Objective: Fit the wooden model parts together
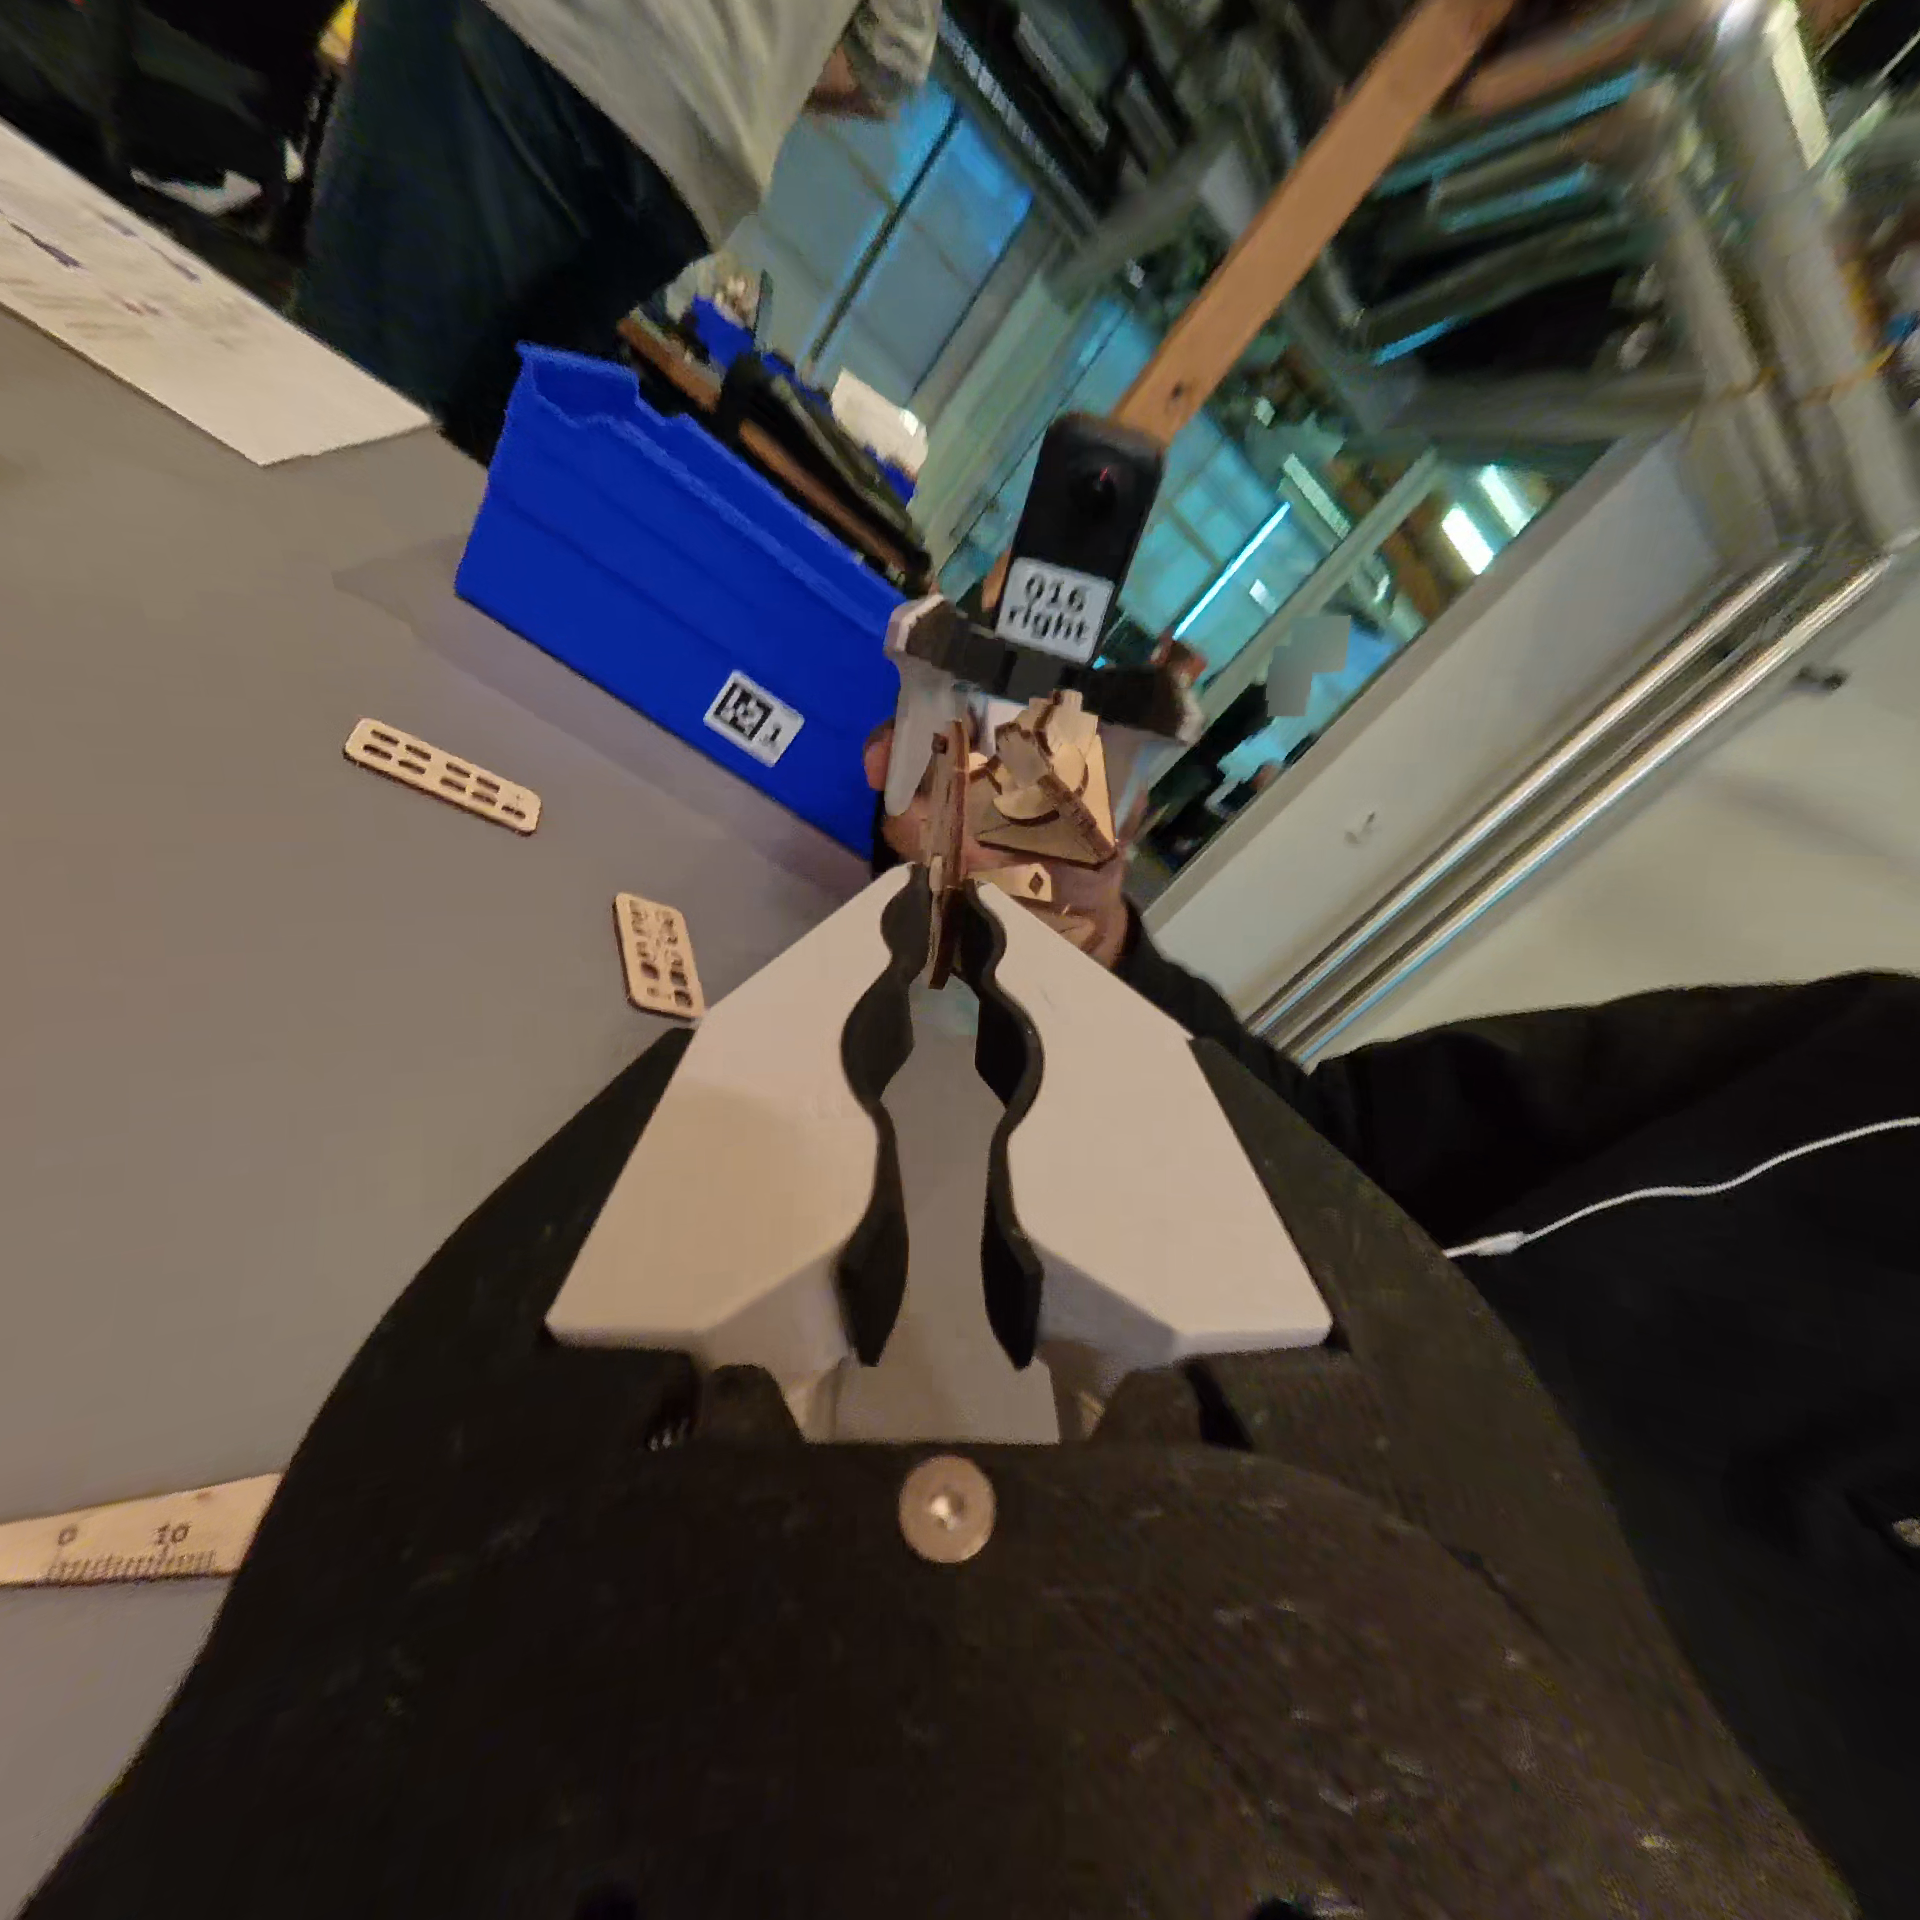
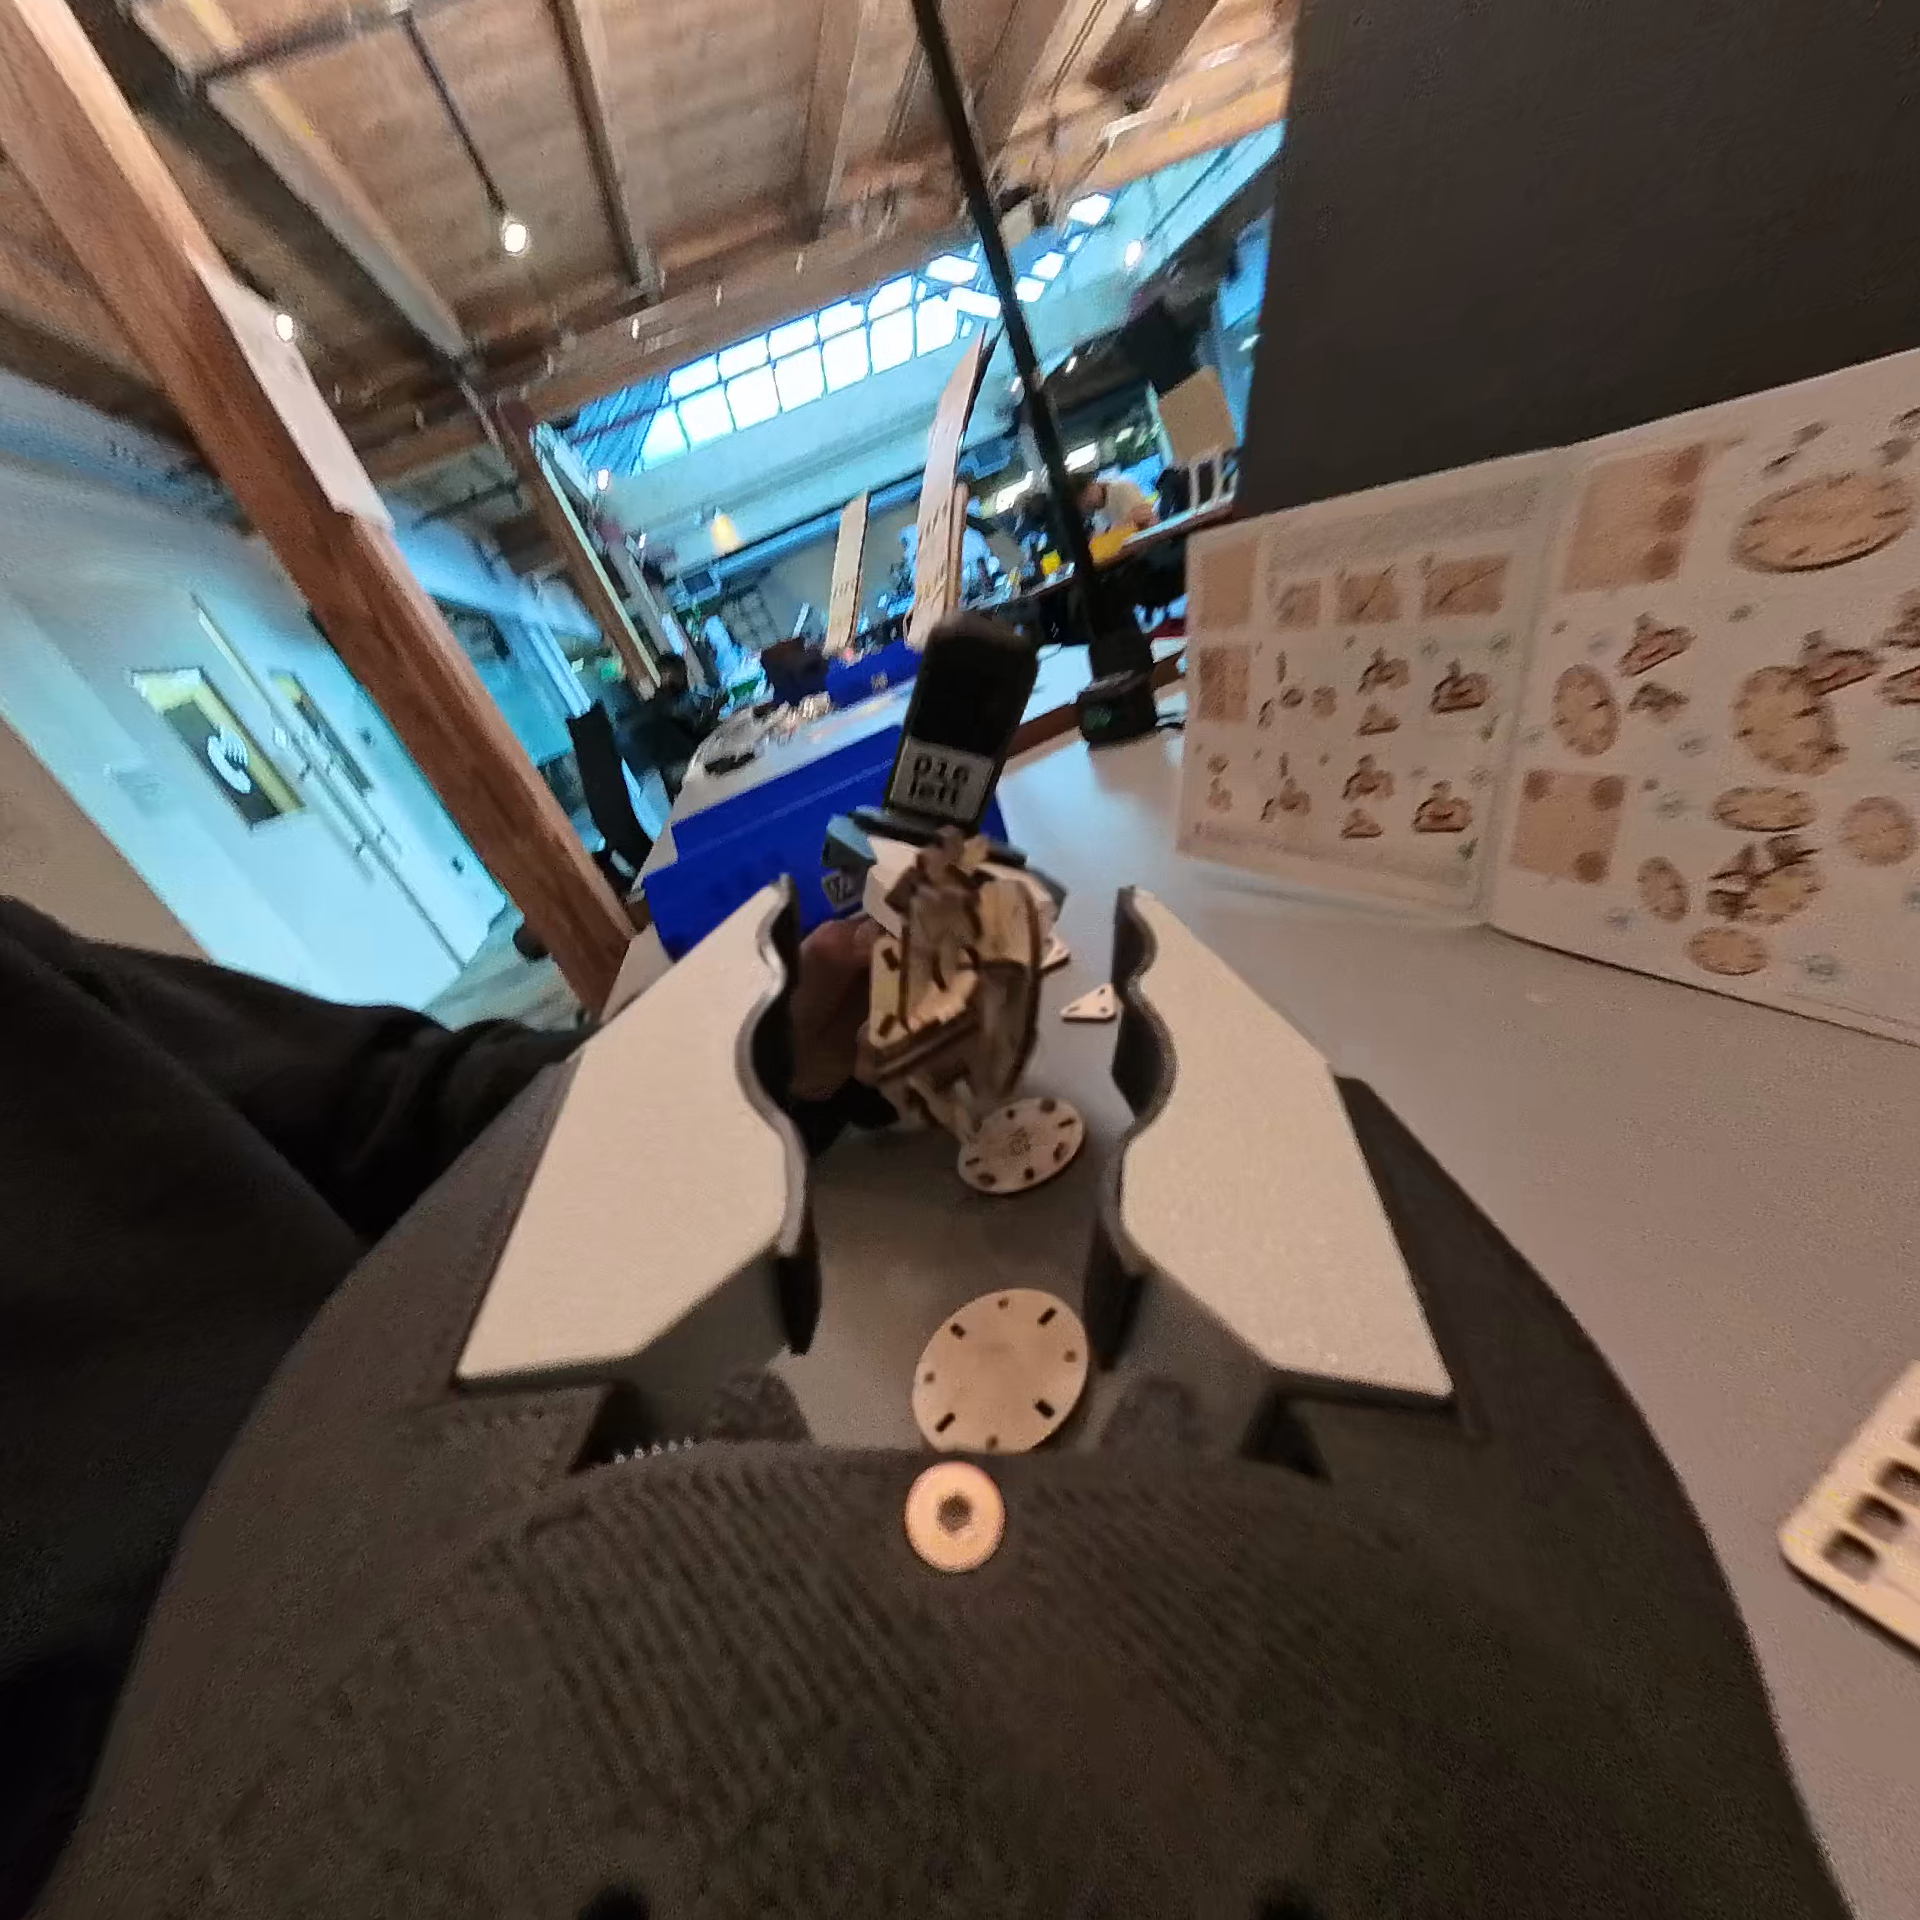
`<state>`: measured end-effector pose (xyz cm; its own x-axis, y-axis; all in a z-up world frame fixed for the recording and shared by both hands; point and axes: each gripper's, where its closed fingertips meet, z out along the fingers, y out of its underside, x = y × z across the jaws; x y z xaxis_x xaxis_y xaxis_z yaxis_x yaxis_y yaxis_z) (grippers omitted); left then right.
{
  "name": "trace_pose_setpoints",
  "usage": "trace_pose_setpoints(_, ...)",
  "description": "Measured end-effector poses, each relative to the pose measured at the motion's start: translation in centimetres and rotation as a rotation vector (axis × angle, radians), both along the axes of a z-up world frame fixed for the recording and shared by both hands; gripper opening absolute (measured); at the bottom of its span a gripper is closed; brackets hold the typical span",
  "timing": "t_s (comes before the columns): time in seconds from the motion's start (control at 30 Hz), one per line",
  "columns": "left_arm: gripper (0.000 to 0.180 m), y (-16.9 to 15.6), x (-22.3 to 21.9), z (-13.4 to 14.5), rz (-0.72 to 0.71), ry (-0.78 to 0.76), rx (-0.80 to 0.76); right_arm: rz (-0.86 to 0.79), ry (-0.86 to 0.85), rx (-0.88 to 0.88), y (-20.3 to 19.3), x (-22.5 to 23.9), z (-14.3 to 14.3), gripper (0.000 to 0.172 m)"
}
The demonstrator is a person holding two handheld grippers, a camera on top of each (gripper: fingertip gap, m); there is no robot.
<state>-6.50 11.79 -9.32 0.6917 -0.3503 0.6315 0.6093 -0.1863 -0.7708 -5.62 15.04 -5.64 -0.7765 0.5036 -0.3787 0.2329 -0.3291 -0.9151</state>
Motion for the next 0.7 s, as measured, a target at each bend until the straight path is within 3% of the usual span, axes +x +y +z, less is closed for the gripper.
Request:
trace_pose_setpoints(0.17, 0.0, -0.8, -0.8, 1.8, -0.009, -0.138, 0.122, 0.013, -0.008, -0.082, 1.5, 0.2, 0.6, 0.029)
trace_pose_setpoints(0.43, 0.0, -0.4, 0.2, 2.1, -0.038, -0.141, 0.142, 0.096, -0.043, -0.012, -1.1, 0.4, -1.1, 0.023)
trace_pose_setpoints(0.6, 0.0, 0.1, 1.1, 1.8, -0.065, -0.126, 0.125, 0.14, -0.048, 0.014, -2.3, 0.6, -1.9, 0.004)
trace_pose_setpoints(0.7, 0.0, 0.3, 0.9, 0.9, -0.054, -0.076, 0.063, 0.122, -0.068, 0.078, -2.1, 0.4, -2.6, 0.002)
